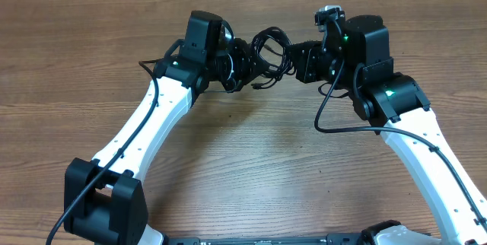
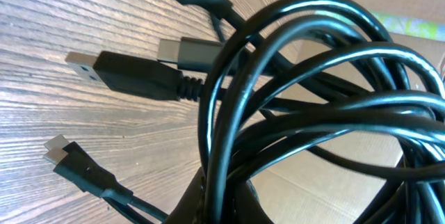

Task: Untangle cables

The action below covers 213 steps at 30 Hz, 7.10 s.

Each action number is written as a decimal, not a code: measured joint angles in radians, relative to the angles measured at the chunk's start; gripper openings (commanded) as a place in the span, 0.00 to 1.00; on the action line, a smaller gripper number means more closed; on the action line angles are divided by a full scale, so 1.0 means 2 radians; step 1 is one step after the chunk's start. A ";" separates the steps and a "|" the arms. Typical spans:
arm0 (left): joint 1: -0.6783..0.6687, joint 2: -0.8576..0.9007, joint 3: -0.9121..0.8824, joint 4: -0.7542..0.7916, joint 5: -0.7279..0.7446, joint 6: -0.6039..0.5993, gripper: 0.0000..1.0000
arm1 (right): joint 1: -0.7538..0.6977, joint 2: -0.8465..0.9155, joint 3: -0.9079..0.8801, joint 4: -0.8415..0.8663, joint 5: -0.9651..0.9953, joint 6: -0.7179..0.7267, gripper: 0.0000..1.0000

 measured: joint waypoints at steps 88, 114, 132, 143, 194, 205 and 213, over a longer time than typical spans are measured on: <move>0.004 0.001 0.000 -0.057 -0.101 0.758 0.04 | 0.000 0.038 0.003 -0.159 -0.011 -0.210 0.56; -0.014 0.001 0.000 -0.053 -0.119 0.406 0.04 | 0.000 0.062 0.003 -0.095 -0.046 -0.125 0.48; -0.020 0.001 0.000 -0.053 -0.120 0.379 0.04 | 0.000 0.082 0.003 -0.088 -0.006 -0.120 0.08; -0.020 0.001 0.000 -0.054 -0.117 0.368 0.04 | -0.001 0.082 0.003 -0.088 0.010 -0.117 0.04; -0.009 0.001 0.000 -0.141 -0.293 0.136 0.04 | 0.000 0.085 0.003 -0.090 -0.034 -0.119 0.54; -0.009 0.001 0.000 -0.097 -0.180 0.283 0.04 | 0.000 0.085 0.003 -0.072 -0.033 -0.177 0.57; -0.009 0.001 0.000 -0.084 -0.131 0.298 0.04 | 0.000 0.085 0.003 -0.072 -0.033 -0.183 0.53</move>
